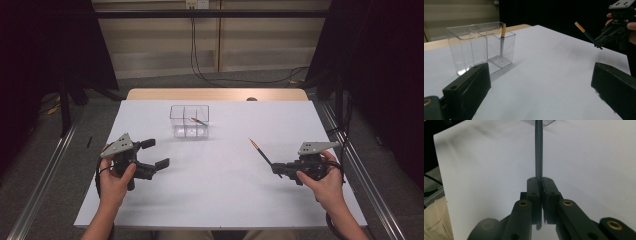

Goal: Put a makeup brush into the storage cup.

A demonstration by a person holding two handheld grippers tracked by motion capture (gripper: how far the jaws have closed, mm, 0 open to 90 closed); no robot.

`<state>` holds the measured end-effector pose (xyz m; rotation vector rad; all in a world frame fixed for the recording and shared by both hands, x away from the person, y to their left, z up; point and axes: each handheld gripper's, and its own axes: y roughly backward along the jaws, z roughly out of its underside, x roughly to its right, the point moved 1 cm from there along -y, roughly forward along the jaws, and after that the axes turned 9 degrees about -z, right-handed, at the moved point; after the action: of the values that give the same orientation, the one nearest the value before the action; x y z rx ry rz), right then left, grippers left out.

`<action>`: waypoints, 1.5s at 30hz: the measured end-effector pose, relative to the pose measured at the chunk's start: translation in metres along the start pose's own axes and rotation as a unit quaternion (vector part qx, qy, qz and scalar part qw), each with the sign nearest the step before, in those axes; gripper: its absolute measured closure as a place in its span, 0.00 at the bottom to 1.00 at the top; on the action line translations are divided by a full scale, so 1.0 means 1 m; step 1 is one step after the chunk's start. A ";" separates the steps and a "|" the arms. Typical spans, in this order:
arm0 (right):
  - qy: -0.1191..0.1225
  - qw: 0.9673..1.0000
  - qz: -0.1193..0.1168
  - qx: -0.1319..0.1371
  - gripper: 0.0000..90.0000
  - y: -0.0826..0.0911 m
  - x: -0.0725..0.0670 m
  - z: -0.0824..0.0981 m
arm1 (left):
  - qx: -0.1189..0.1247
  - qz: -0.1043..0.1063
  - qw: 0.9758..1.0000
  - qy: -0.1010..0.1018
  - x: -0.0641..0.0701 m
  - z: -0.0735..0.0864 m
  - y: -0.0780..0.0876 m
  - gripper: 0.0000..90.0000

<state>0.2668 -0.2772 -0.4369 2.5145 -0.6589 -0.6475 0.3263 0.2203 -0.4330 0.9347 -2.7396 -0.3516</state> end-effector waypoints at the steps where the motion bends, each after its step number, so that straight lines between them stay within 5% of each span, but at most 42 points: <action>1: 0.000 1.000 -0.001 0.003 0.95 0.000 -0.001 -0.001 | 0.000 0.001 1.000 0.001 0.000 0.000 0.000 0.03; 22: 0.018 0.995 -0.021 0.100 0.95 -0.004 -0.011 -0.015 | 0.011 0.012 1.000 0.014 0.002 0.000 -0.007 0.02; 45: 0.034 0.985 -0.054 0.157 0.95 -0.026 -0.023 -0.035 | 0.029 0.019 0.999 0.020 0.004 -0.013 -0.014 0.02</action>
<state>0.2767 -0.2340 -0.4161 2.8678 -0.6453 -0.5254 0.3352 0.2050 -0.4243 0.8913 -2.7415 -0.2452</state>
